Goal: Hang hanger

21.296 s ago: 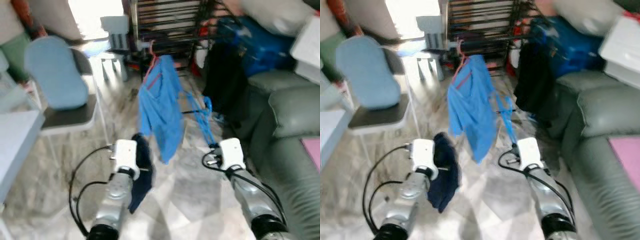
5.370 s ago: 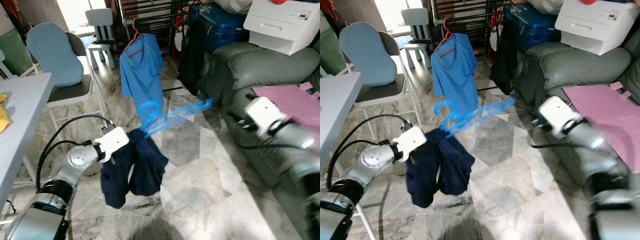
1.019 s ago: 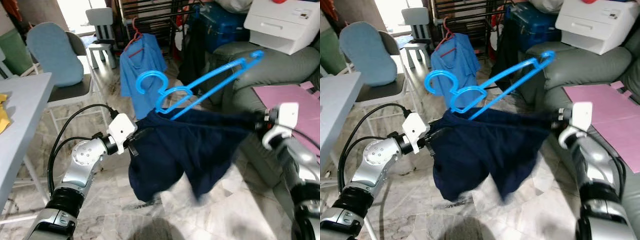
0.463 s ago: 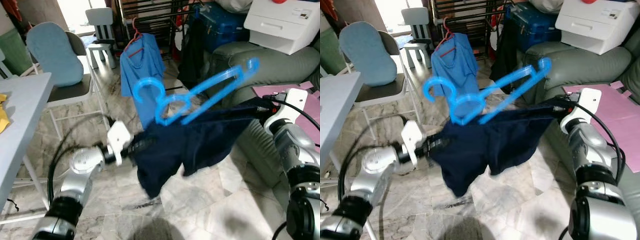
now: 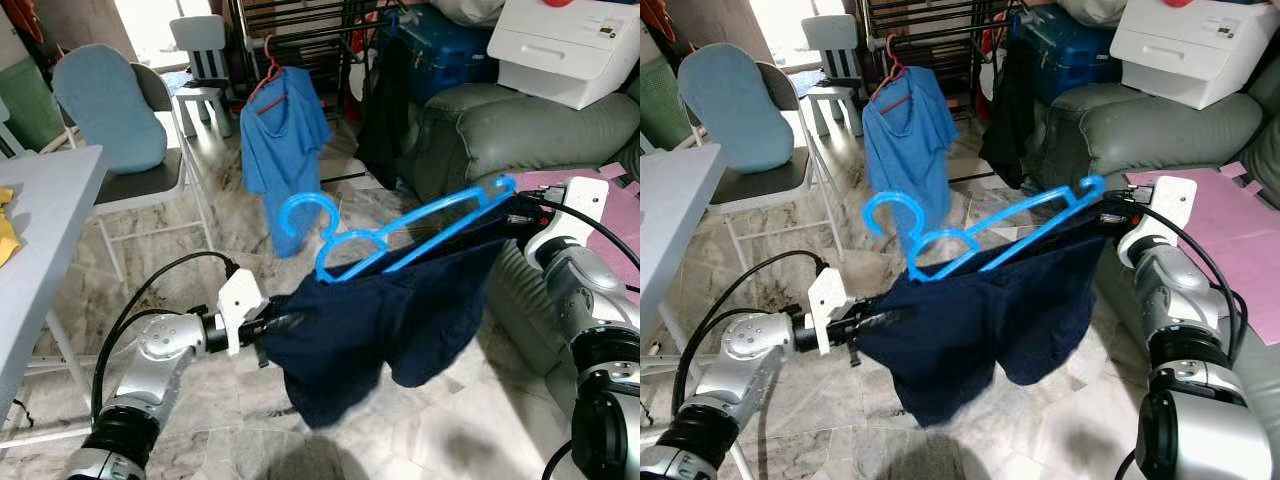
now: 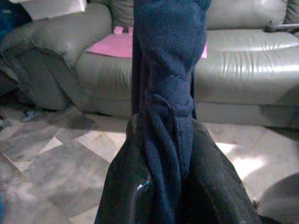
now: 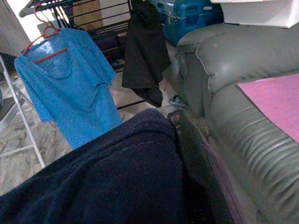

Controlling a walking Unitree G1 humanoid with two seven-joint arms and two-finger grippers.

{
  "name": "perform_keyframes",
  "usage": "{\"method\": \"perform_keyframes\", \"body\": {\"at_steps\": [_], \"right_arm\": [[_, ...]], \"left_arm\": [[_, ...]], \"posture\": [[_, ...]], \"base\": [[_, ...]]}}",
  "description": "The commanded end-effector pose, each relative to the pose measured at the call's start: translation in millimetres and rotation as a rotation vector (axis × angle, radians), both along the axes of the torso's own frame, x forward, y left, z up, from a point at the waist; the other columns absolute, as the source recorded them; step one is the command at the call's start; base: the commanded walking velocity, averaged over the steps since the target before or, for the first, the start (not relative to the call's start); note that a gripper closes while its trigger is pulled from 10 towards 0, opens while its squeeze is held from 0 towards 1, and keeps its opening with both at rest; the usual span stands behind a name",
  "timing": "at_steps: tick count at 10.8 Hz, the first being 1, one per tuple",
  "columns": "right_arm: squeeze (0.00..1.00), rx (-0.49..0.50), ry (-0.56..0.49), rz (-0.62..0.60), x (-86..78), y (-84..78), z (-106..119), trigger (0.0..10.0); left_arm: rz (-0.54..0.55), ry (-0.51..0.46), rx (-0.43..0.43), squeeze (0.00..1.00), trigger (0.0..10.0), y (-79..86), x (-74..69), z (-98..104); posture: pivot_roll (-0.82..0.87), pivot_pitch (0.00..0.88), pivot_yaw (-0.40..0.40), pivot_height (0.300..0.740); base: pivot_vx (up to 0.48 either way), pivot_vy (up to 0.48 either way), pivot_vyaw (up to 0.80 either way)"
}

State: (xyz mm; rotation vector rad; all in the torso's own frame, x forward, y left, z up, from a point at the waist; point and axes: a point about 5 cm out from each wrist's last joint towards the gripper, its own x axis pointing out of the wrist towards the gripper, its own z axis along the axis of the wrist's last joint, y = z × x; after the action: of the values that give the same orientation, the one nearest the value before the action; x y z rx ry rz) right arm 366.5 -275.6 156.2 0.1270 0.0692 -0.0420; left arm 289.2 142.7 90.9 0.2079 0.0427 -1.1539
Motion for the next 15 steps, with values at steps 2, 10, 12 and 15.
{"method": "perform_keyframes", "body": {"at_steps": [2, 10, 12, 15], "right_arm": [[0.00, -0.006, -0.105, -0.082, 3.5, -15.7, 29, 0.0], [0.00, -0.066, -0.164, -0.020, 12.8, -3.3, 48, 0.0], [0.00, -0.088, -0.164, 0.001, 13.7, 3.1, 46, 0.0], [0.00, -0.132, -0.157, 0.038, 14.6, 11.3, 42, 0.0]], "left_arm": [[0.058, 0.084, 0.065, 0.00, 0.0, 27.8, -5.3, -14], [-0.040, 0.157, 0.312, 0.00, 0.0, 30.7, -18.5, -44], [0.070, 0.169, 0.431, 0.00, 0.0, 36.8, -10.1, -53], [0.169, 0.201, 0.475, 0.00, 0.0, 38.8, -5.0, -61]], "posture": [[-0.12, 0.000, 0.069, 0.740], [-0.13, 0.000, 0.074, 0.740], [-0.12, 0.000, 0.076, 0.740], [-0.12, 0.000, 0.077, 0.740]], "base": [[0.000, 0.000, 0.00], [0.000, 0.000, 0.00], [0.000, 0.000, 0.00], [0.000, 0.000, 0.00]]}}
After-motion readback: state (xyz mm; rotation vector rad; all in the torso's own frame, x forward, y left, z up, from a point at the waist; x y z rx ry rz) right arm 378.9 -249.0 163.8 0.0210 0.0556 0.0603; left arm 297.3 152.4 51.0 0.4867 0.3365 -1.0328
